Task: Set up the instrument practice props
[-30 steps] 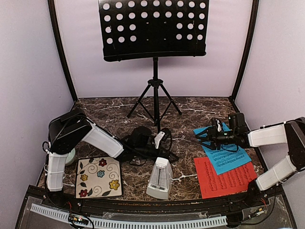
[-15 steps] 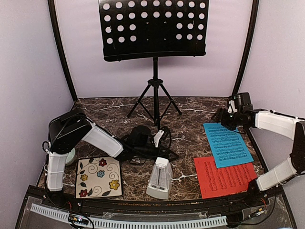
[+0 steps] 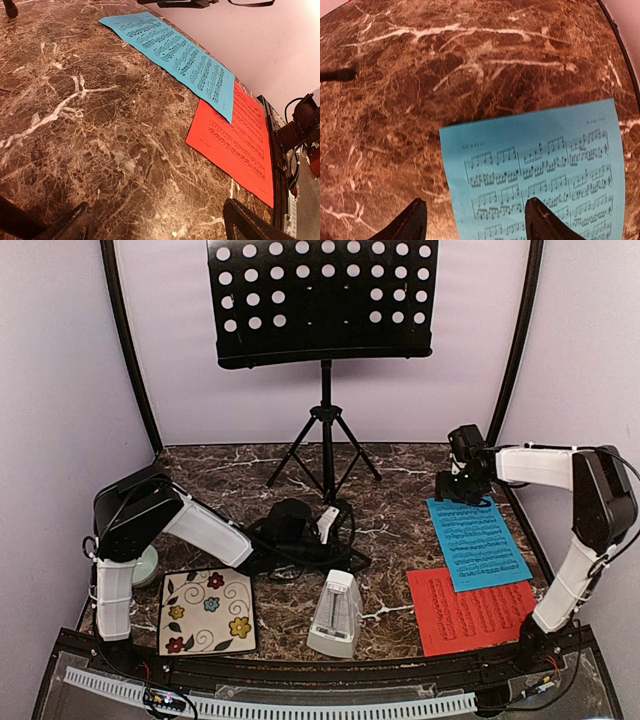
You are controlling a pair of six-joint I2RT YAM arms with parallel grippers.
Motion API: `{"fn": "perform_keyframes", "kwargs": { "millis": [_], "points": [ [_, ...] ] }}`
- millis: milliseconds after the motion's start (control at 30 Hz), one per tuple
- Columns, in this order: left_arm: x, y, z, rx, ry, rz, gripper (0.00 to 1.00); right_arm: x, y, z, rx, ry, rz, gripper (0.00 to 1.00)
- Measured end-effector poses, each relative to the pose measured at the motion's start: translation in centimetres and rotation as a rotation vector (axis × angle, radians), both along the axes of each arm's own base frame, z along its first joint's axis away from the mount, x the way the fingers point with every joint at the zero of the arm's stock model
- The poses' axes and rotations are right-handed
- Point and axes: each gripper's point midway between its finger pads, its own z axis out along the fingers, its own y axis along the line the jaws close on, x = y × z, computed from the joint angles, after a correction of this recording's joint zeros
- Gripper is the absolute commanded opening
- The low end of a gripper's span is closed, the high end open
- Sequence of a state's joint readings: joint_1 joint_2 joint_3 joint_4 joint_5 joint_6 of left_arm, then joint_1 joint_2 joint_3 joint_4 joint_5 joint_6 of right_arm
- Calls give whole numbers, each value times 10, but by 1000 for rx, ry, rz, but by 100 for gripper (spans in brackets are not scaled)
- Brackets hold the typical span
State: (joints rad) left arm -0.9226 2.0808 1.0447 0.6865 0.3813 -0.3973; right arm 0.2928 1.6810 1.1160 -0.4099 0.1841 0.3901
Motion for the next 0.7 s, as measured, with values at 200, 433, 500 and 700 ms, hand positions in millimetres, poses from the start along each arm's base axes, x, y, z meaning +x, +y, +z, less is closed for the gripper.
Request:
{"fn": "perform_keyframes", "kwargs": {
  "millis": [200,433,500,700],
  "points": [
    [-2,5,-3,12,-1,7,92,31,11,-11,-20,2,-24,69],
    [-1,8,0,16,-16,20,92,40,14,-38,-34,44,-68,64],
    [0,9,0,17,-18,23,92,40,14,-46,-39,59,-77,61],
    [0,9,3,12,-23,27,92,45,16,-66,-42,83,-88,50]
  ]
}}
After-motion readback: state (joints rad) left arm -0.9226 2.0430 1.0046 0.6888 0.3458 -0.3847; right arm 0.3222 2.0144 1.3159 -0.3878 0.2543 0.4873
